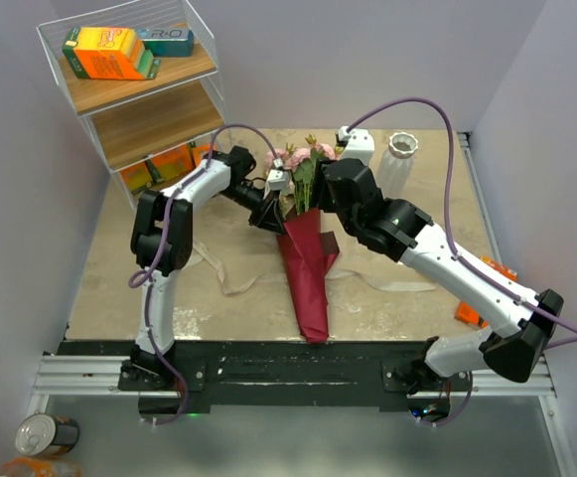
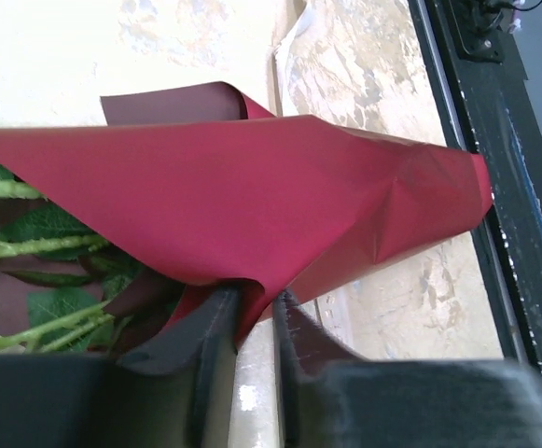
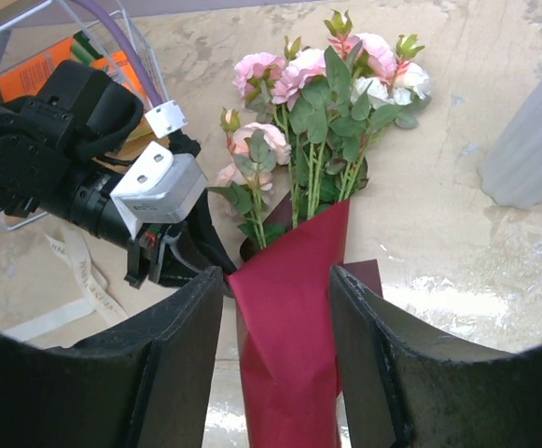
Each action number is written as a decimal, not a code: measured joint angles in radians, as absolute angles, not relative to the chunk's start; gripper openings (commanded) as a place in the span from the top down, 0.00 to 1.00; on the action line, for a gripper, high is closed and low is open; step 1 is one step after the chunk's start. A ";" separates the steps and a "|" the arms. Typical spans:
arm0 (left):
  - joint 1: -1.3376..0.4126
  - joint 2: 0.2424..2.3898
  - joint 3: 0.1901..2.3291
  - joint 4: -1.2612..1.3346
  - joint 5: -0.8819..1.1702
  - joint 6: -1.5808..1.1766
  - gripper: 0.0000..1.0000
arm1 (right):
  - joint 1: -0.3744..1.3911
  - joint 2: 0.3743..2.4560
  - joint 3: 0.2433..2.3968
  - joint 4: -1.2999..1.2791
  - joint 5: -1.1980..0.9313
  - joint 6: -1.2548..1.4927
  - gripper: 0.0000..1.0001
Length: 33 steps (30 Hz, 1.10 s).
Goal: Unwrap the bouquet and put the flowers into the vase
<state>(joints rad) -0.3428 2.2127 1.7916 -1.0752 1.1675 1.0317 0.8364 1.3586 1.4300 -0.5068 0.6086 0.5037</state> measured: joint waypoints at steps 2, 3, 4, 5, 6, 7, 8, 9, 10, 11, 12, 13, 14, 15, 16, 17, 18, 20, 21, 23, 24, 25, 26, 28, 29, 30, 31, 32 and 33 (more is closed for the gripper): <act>-0.343 2.213 1.795 -1.089 1.155 1.037 1.00 | 0.836 1.359 1.430 -0.506 0.599 0.505 0.48; -0.343 2.213 1.798 -1.093 1.149 1.036 1.00 | 0.836 1.359 1.430 -0.506 0.594 0.505 0.48; -0.343 2.213 1.807 -1.099 1.141 1.035 1.00 | 0.836 1.359 1.430 -0.504 0.586 0.505 0.49; -0.344 2.213 1.820 -1.106 1.131 1.032 1.00 | 0.836 1.359 1.430 -0.503 0.582 0.506 0.49; -0.344 2.213 1.839 -1.116 1.121 1.029 1.00 | 0.836 1.359 1.430 -0.503 0.579 0.506 0.49; -0.344 2.213 1.863 -1.122 1.112 1.023 1.00 | 0.836 1.359 1.430 -0.501 0.577 0.507 0.49; -0.344 2.213 1.890 -1.126 1.103 1.013 1.00 | 0.836 1.359 1.430 -0.500 0.575 0.508 0.49; -0.344 2.213 1.925 -1.133 1.094 1.003 1.00 | 0.836 1.359 1.430 -0.500 0.571 0.508 0.49; -0.344 2.213 1.955 -1.134 1.085 0.989 1.00 | 0.836 1.359 1.430 -0.500 0.569 0.508 0.49; -0.344 2.212 1.977 -1.134 1.079 0.978 1.00 | 0.836 1.359 1.430 -0.500 0.564 0.508 0.50; -0.344 2.210 2.002 -1.134 1.068 0.963 0.96 | 0.836 1.358 1.430 -0.500 0.561 0.508 0.50; -0.344 2.206 2.024 -1.130 1.058 0.945 0.88 | 0.836 1.358 1.430 -0.500 0.558 0.508 0.49; -0.344 2.200 2.033 -1.126 1.050 0.930 0.60 | 0.836 1.358 1.430 -0.500 0.558 0.508 0.49; -0.344 2.189 2.040 -1.121 1.039 0.905 0.50 | 0.836 1.356 1.430 -0.500 0.557 0.508 0.49; -0.344 2.180 2.041 -1.113 1.033 0.898 0.43 | 0.836 1.355 1.430 -0.500 0.557 0.508 0.48; -0.344 2.166 2.041 -1.112 1.027 0.872 0.21 | 0.836 1.352 1.430 -0.500 0.558 0.508 0.47; -0.345 2.151 2.041 -1.109 1.021 0.848 0.16 | 0.836 1.348 1.430 -0.500 0.558 0.508 0.46; -0.349 2.114 2.037 -1.092 1.010 0.804 0.08 | 0.836 1.334 1.429 -0.499 0.558 0.508 0.44; -0.353 2.093 2.026 -1.082 1.006 0.785 0.05 | 0.836 1.330 1.427 -0.499 0.559 0.508 0.43; -0.363 2.044 1.989 -1.062 1.001 0.752 0.01 | 0.836 1.311 1.414 -0.498 0.566 0.509 0.42; -0.368 2.026 1.970 -1.053 0.999 0.740 0.01 | 0.836 1.302 1.407 -0.497 0.568 0.510 0.42; -0.371 2.005 1.945 -1.045 0.996 0.730 0.01 | 0.836 1.294 1.399 -0.498 0.573 0.511 0.42; -0.376 1.991 1.925 -1.042 0.989 0.720 0.01 | 0.836 1.288 1.394 -0.499 0.579 0.512 0.42; -0.380 1.980 1.892 -1.029 0.971 0.714 0.01 | 0.836 1.282 1.384 -0.499 0.585 0.512 0.41; -0.377 1.979 1.874 -1.019 0.962 0.710 0.01 | 0.836 1.282 1.382 -0.500 0.586 0.512 0.41; -0.370 1.979 1.856 -1.006 0.953 0.706 0.01 | 0.836 1.282 1.379 -0.500 0.586 0.512 0.41; -0.358 1.980 1.841 -0.995 0.944 0.699 0.01 | 0.836 1.282 1.377 -0.500 0.586 0.512 0.41; -0.341 1.982 1.833 -0.987 0.937 0.694 0.01 | 0.836 1.282 1.374 -0.500 0.586 0.511 0.41; -0.321 1.988 1.832 -0.977 0.936 0.690 0.01 | 0.836 1.282 1.372 -0.499 0.586 0.511 0.41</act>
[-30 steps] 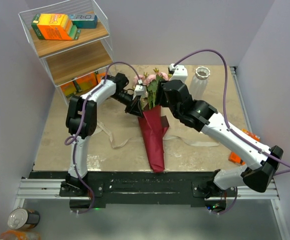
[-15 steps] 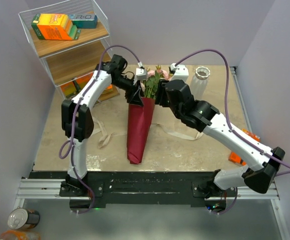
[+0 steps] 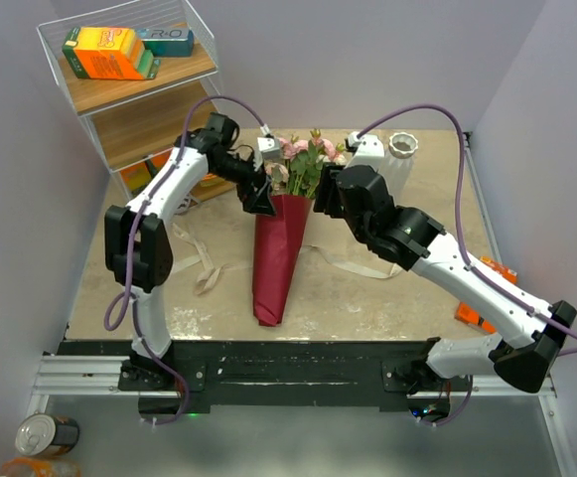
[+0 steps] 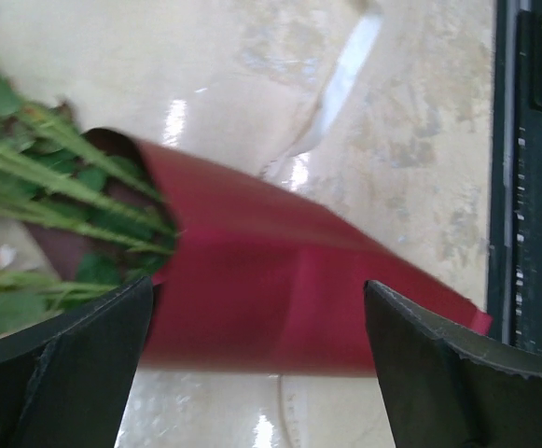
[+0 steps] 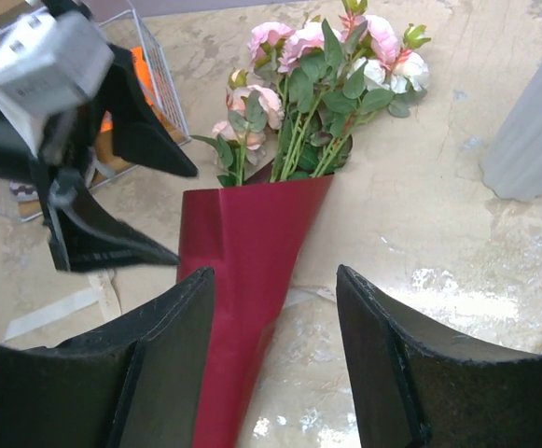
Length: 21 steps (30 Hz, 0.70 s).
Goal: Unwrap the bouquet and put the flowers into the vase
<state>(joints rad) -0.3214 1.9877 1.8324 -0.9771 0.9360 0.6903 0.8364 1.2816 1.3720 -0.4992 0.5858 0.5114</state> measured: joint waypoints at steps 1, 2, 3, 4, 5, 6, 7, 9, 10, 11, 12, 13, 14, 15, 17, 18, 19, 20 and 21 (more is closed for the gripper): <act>-0.298 1.993 1.835 -0.966 0.937 0.691 0.01 | 0.836 1.282 1.369 -0.499 0.585 0.511 0.41; -0.273 2.003 1.847 -0.965 0.942 0.693 0.01 | 0.836 1.282 1.367 -0.499 0.585 0.511 0.41; -0.249 2.018 1.865 -0.966 0.948 0.699 0.01 | 0.836 1.282 1.365 -0.499 0.585 0.511 0.42; -0.228 2.035 1.886 -0.966 0.958 0.704 0.01 | 0.836 1.282 1.365 -0.499 0.584 0.511 0.42; -0.208 2.051 1.904 -0.964 0.967 0.719 0.01 | 0.836 1.282 1.364 -0.498 0.583 0.511 0.42; -0.196 2.062 1.911 -0.962 0.976 0.727 0.01 | 0.836 1.282 1.364 -0.498 0.583 0.511 0.42; -0.184 2.070 1.913 -0.963 0.990 0.746 0.01 | 0.836 1.282 1.364 -0.496 0.582 0.511 0.42; -0.180 2.080 1.912 -0.970 1.016 0.773 0.01 | 0.836 1.282 1.362 -0.492 0.580 0.511 0.42; -0.182 2.083 1.912 -0.973 1.030 0.789 0.01 | 0.836 1.282 1.362 -0.491 0.579 0.511 0.42; -0.186 2.086 1.912 -0.979 1.045 0.810 0.01 | 0.836 1.282 1.360 -0.489 0.576 0.511 0.42; -0.191 2.090 1.912 -0.987 1.058 0.831 0.01 | 0.836 1.282 1.358 -0.487 0.575 0.511 0.42; -0.194 2.094 1.912 -0.993 1.071 0.847 0.01 | 0.836 1.282 1.355 -0.485 0.573 0.511 0.43; -0.199 2.099 1.912 -1.001 1.081 0.865 0.01 | 0.836 1.282 1.353 -0.484 0.572 0.511 0.43; -0.202 2.106 1.912 -1.005 1.087 0.877 0.01 | 0.836 1.281 1.351 -0.484 0.569 0.511 0.43; -0.205 2.125 1.912 -1.013 1.098 0.898 0.01 | 0.836 1.279 1.344 -0.480 0.559 0.510 0.43; -0.205 2.133 1.912 -1.014 1.100 0.903 0.01 | 0.836 1.275 1.338 -0.478 0.557 0.510 0.44; -0.205 2.144 1.912 -1.015 1.102 0.908 0.01 | 0.836 1.270 1.333 -0.478 0.556 0.510 0.44; -0.205 2.155 1.912 -1.014 1.104 0.910 0.02 | 0.836 1.266 1.330 -0.477 0.555 0.510 0.44; -0.205 2.164 1.912 -1.012 1.104 0.910 0.03 | 0.836 1.261 1.327 -0.477 0.554 0.510 0.45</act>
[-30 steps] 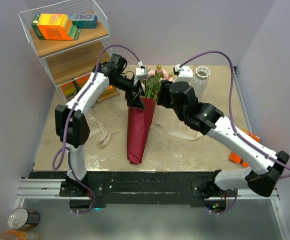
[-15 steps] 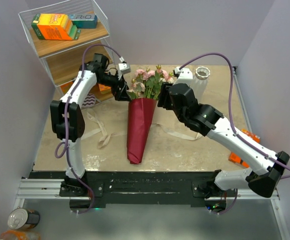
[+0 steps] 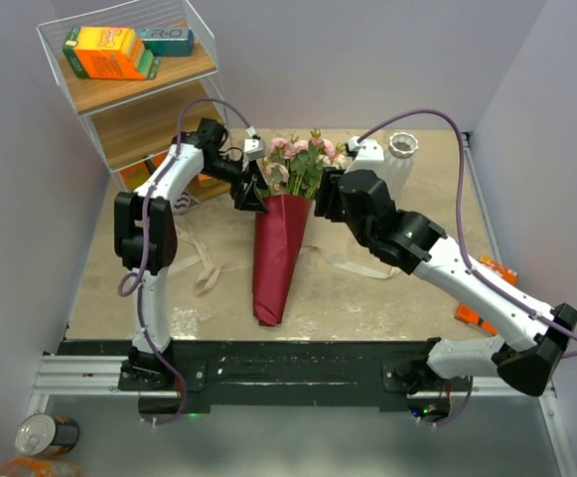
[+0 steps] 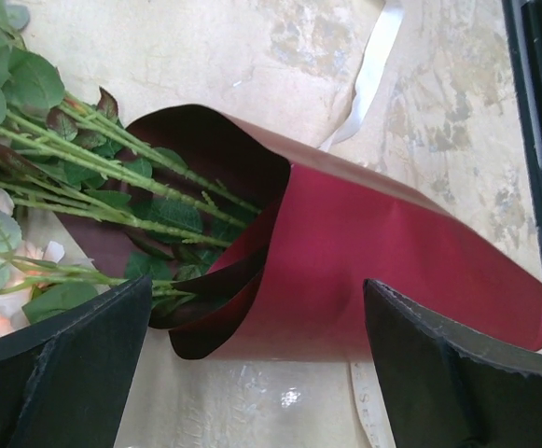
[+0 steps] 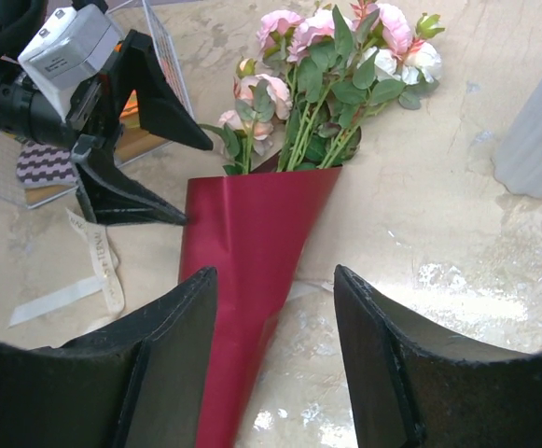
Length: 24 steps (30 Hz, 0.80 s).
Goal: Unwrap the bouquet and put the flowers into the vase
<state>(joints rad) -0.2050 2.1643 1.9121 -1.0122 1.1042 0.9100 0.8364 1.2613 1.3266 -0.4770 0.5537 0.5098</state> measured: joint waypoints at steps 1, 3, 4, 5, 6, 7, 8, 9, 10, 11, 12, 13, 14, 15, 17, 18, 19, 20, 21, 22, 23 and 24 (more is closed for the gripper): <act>-0.205 2.170 1.912 -1.002 1.100 0.910 0.07 | 0.836 1.256 1.324 -0.476 0.553 0.510 0.45; -0.206 2.170 1.912 -0.997 1.107 0.909 0.15 | 0.836 1.248 1.320 -0.476 0.549 0.510 0.45; -0.207 2.170 1.912 -0.997 1.107 0.910 0.24 | 0.836 1.244 1.319 -0.476 0.547 0.510 0.45; -0.209 2.170 1.912 -0.998 1.108 0.914 0.28 | 0.836 1.240 1.319 -0.475 0.546 0.510 0.46; -0.210 2.170 1.912 -1.002 1.109 0.919 0.33 | 0.836 1.237 1.319 -0.474 0.546 0.510 0.46; -0.212 2.170 1.912 -1.008 1.109 0.926 0.44 | 0.836 1.235 1.319 -0.474 0.546 0.510 0.46; -0.214 2.171 1.912 -1.016 1.107 0.933 0.51 | 0.836 1.232 1.319 -0.472 0.546 0.510 0.46; -0.217 2.171 1.913 -1.026 1.107 0.939 0.59 | 0.836 1.229 1.318 -0.472 0.546 0.510 0.46; -0.220 2.171 1.913 -1.039 1.106 0.950 0.74 | 0.836 1.227 1.317 -0.472 0.546 0.510 0.46; -0.224 2.171 1.914 -1.051 1.104 0.960 0.81 | 0.836 1.226 1.317 -0.471 0.546 0.510 0.46; -0.227 2.171 1.914 -1.064 1.103 0.965 0.95 | 0.836 1.225 1.317 -0.471 0.546 0.511 0.46; -0.231 2.171 1.916 -1.075 1.101 0.978 1.00 | 0.836 1.224 1.317 -0.471 0.546 0.511 0.46; -0.234 2.171 1.917 -1.086 1.098 0.987 1.00 | 0.836 1.222 1.317 -0.470 0.546 0.511 0.46; -0.239 2.171 1.919 -1.094 1.095 0.997 1.00 | 0.836 1.222 1.317 -0.470 0.546 0.511 0.46; -0.246 2.171 1.919 -1.105 1.088 1.000 1.00 | 0.836 1.222 1.317 -0.470 0.546 0.511 0.46; -0.250 2.171 1.919 -1.109 1.085 1.000 1.00 | 0.836 1.221 1.316 -0.470 0.546 0.511 0.46; -0.254 2.171 1.919 -1.112 1.079 0.999 1.00 | 0.836 1.220 1.312 -0.469 0.546 0.511 0.46; -0.258 2.170 1.919 -1.112 1.074 0.996 1.00 | 0.836 1.218 1.308 -0.470 0.546 0.511 0.46; -0.262 2.169 1.919 -1.111 1.069 0.991 1.00 | 0.836 1.215 1.304 -0.470 0.546 0.511 0.46; -0.267 2.167 1.919 -1.108 1.062 0.986 1.00 | 0.836 1.210 1.299 -0.470 0.546 0.512 0.47; -0.272 2.164 1.919 -1.103 1.055 0.978 1.00 | 0.836 1.204 1.293 -0.470 0.546 0.512 0.47; -0.278 2.157 1.919 -1.098 1.045 0.969 1.00 | 0.836 1.198 1.288 -0.470 0.547 0.513 0.47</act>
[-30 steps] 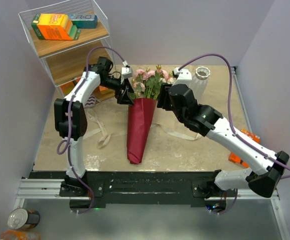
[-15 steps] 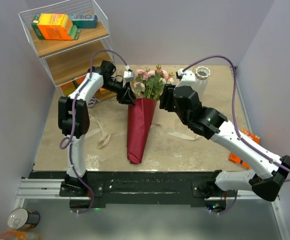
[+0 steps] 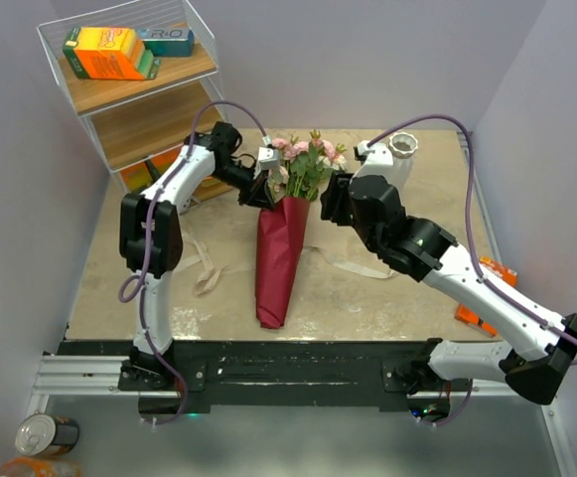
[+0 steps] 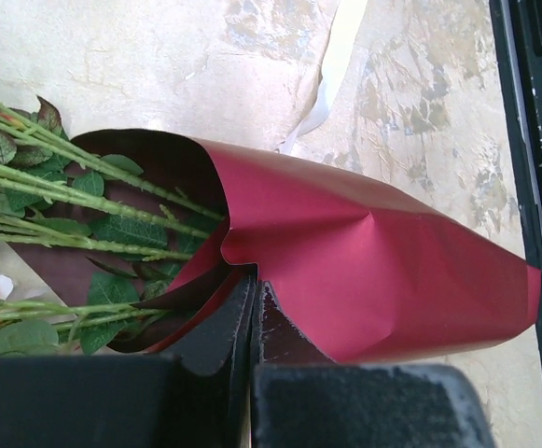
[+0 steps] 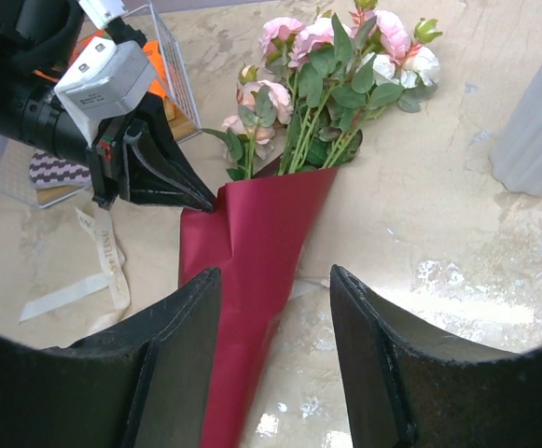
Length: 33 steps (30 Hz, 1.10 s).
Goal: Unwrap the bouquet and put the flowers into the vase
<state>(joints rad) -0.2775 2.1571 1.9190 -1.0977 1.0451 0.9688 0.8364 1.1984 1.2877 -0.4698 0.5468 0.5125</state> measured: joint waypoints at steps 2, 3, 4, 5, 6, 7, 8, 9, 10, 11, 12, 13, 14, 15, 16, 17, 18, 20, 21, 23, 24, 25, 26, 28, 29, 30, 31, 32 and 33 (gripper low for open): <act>-0.289 2.136 1.918 -1.079 1.028 0.949 1.00 | 0.836 1.185 1.274 -0.469 0.547 0.513 0.47; -0.295 2.122 1.917 -1.069 1.018 0.938 1.00 | 0.836 1.180 1.269 -0.470 0.548 0.513 0.47; -0.300 2.104 1.915 -1.056 1.008 0.926 1.00 | 0.836 1.176 1.264 -0.470 0.548 0.514 0.47; -0.306 2.083 1.913 -1.045 0.997 0.915 1.00 | 0.836 1.174 1.262 -0.470 0.549 0.515 0.47; -0.311 2.061 1.909 -1.033 0.988 0.904 1.00 | 0.836 1.173 1.260 -0.469 0.549 0.516 0.47; -0.317 2.038 1.909 -1.025 0.982 0.895 1.00 | 0.836 1.172 1.258 -0.469 0.549 0.516 0.47; -0.322 2.015 1.909 -1.016 0.974 0.883 1.00 | 0.836 1.171 1.255 -0.470 0.550 0.516 0.48; -0.325 1.994 1.909 -1.008 0.967 0.875 1.00 | 0.836 1.171 1.254 -0.470 0.550 0.516 0.48; -0.332 1.973 1.909 -1.002 0.959 0.867 1.00 | 0.836 1.171 1.254 -0.470 0.550 0.516 0.48; -0.337 1.952 1.909 -0.997 0.951 0.855 1.00 | 0.836 1.171 1.254 -0.470 0.550 0.516 0.48; -0.344 1.933 1.909 -0.991 0.943 0.847 0.77 | 0.836 1.171 1.254 -0.470 0.550 0.516 0.47; -0.357 1.906 1.909 -0.982 0.932 0.833 0.64 | 0.836 1.170 1.254 -0.470 0.551 0.516 0.46; -0.368 1.890 1.909 -0.976 0.926 0.826 0.53 | 0.836 1.169 1.254 -0.470 0.552 0.516 0.44; -0.381 1.877 1.908 -0.968 0.918 0.812 0.40 | 0.836 1.168 1.252 -0.470 0.554 0.516 0.43; -0.397 1.864 1.903 -0.954 0.907 0.793 0.37 | 0.836 1.164 1.249 -0.470 0.558 0.516 0.42; -0.414 1.848 1.893 -0.937 0.894 0.772 0.30 | 0.836 1.161 1.246 -0.470 0.558 0.516 0.40; -0.433 1.832 1.879 -0.922 0.882 0.747 0.15 | 0.836 1.157 1.242 -0.470 0.559 0.516 0.39; -0.469 1.804 1.841 -0.880 0.853 0.701 0.01 | 0.836 1.148 1.236 -0.471 0.562 0.516 0.36; -0.488 1.794 1.822 -0.865 0.835 0.677 0.01 | 0.836 1.144 1.234 -0.471 0.564 0.516 0.35; -0.517 1.780 1.785 -0.838 0.790 0.642 0.01 | 0.836 1.134 1.226 -0.472 0.567 0.515 0.35; -0.527 1.776 1.769 -0.830 0.768 0.624 0.01 | 0.836 1.129 1.223 -0.472 0.568 0.516 0.35; -0.534 1.773 1.753 -0.817 0.740 0.604 0.01 | 0.836 1.124 1.219 -0.474 0.569 0.516 0.35; -0.538 1.768 1.734 -0.801 0.711 0.584 0.01 | 0.836 1.119 1.216 -0.476 0.573 0.516 0.34; -0.532 1.754 1.693 -0.766 0.646 0.543 0.01 | 0.836 1.110 1.211 -0.478 0.582 0.515 0.34; -0.528 1.743 1.671 -0.746 0.608 0.524 0.01 | 0.836 1.105 1.209 -0.479 0.585 0.515 0.34; -0.522 1.734 1.656 -0.734 0.576 0.507 0.01 | 0.836 1.100 1.207 -0.479 0.585 0.515 0.34; -0.513 1.718 1.633 -0.711 0.527 0.480 0.01 | 0.836 1.095 1.206 -0.479 0.585 0.515 0.34; -0.505 1.707 1.621 -0.698 0.494 0.464 0.01 | 0.836 1.092 1.205 -0.480 0.585 0.515 0.34; -0.495 1.692 1.605 -0.680 0.449 0.447 0.01 | 0.836 1.089 1.205 -0.481 0.585 0.515 0.34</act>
